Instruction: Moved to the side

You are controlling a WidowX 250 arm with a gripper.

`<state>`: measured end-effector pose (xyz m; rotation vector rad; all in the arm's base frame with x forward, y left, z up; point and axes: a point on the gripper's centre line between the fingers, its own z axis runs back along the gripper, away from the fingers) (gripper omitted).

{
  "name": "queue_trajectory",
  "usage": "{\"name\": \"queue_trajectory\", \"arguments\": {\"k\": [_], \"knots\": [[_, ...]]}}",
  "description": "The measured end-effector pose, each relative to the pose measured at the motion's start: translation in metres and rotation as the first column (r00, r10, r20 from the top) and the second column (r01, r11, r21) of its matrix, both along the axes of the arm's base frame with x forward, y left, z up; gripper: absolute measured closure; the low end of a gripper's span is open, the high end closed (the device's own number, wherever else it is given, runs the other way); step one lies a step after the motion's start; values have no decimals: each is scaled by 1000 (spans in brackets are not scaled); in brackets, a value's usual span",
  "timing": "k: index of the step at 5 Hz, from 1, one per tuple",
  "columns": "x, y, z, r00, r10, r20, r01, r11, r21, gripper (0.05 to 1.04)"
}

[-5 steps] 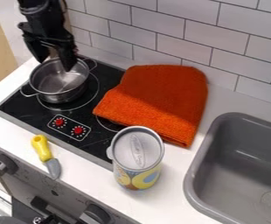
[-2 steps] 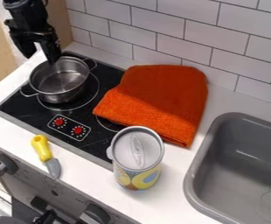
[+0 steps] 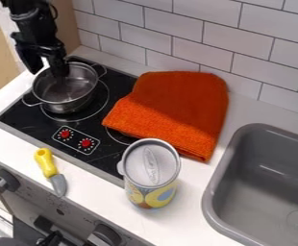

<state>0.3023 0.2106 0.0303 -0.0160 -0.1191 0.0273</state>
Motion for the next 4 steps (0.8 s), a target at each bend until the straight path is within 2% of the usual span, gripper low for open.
{"name": "queue_trajectory", "arguments": {"k": [1,3,4], "knots": [[-3,-4,-5,1000,-3,3,3,1000,-14,118],[-5,-7,-11,1000,18,-8,-18,999,-40,677],[-7,-1,-11,1000,29,1,-29,999,-31,903]]}}
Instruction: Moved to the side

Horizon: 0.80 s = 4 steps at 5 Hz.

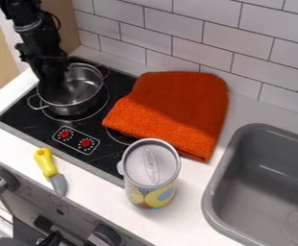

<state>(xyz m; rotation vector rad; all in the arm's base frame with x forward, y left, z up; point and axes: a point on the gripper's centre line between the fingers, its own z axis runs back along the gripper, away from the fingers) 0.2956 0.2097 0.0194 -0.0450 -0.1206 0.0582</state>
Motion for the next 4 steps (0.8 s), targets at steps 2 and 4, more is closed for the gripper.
{"name": "queue_trajectory", "arguments": {"k": [2,4], "knots": [[-11,19,4,998,59,-4,-59,998,-7,1028],[-27,45,8,997,78,-17,-78,997,-6,1028]]}}
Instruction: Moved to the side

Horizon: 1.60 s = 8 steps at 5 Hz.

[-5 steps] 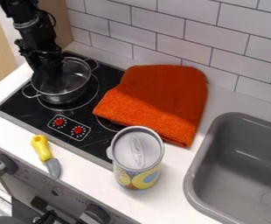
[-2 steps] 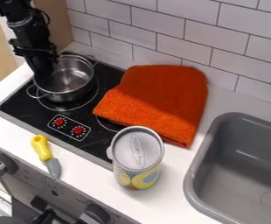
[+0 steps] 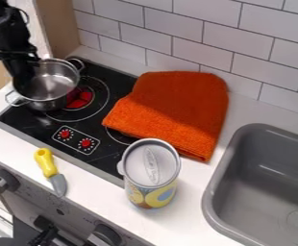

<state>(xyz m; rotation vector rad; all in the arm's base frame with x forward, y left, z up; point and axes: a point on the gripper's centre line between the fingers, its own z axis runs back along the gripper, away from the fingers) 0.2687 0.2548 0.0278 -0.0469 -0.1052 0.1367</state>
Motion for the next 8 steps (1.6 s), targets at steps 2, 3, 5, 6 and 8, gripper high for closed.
{"name": "queue_trajectory", "arguments": {"k": [2,3,5,6,8], "knots": [[-34,15,-5,997,-68,-25,67,997,-34,1028],[-48,18,-7,996,-74,-42,73,997,-41,1028],[-70,19,-5,989,-138,-60,135,990,-40,1028],[-69,19,-6,991,-129,-45,128,991,-37,1028],[-56,11,-4,997,-68,-34,66,996,-52,1028]]}}
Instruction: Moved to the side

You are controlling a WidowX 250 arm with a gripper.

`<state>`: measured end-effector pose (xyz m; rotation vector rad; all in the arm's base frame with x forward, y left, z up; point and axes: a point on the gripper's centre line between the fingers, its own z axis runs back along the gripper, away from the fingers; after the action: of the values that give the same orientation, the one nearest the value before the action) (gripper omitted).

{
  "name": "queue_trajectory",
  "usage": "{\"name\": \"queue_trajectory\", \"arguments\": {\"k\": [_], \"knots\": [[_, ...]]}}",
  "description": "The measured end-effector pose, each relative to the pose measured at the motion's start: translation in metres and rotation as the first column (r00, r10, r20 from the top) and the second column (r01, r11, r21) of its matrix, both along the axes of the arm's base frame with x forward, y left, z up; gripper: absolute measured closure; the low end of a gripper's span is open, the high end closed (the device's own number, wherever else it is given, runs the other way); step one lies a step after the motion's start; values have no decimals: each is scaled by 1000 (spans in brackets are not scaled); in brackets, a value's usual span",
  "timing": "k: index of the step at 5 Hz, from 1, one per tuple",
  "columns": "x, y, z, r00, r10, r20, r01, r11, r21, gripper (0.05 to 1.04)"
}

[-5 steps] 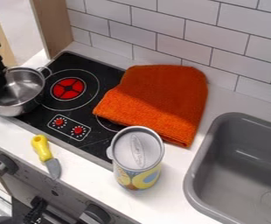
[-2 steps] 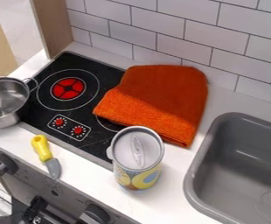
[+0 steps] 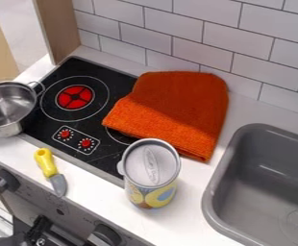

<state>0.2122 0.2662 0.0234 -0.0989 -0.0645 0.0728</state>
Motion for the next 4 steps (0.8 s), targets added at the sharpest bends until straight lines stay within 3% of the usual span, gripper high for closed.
{"name": "queue_trajectory", "arguments": {"k": [3,4], "knots": [[7,-7,0,1000,16,1,-16,1000,-11,1008],[7,-6,1,1000,17,-3,-17,1000,-11,862]]}}
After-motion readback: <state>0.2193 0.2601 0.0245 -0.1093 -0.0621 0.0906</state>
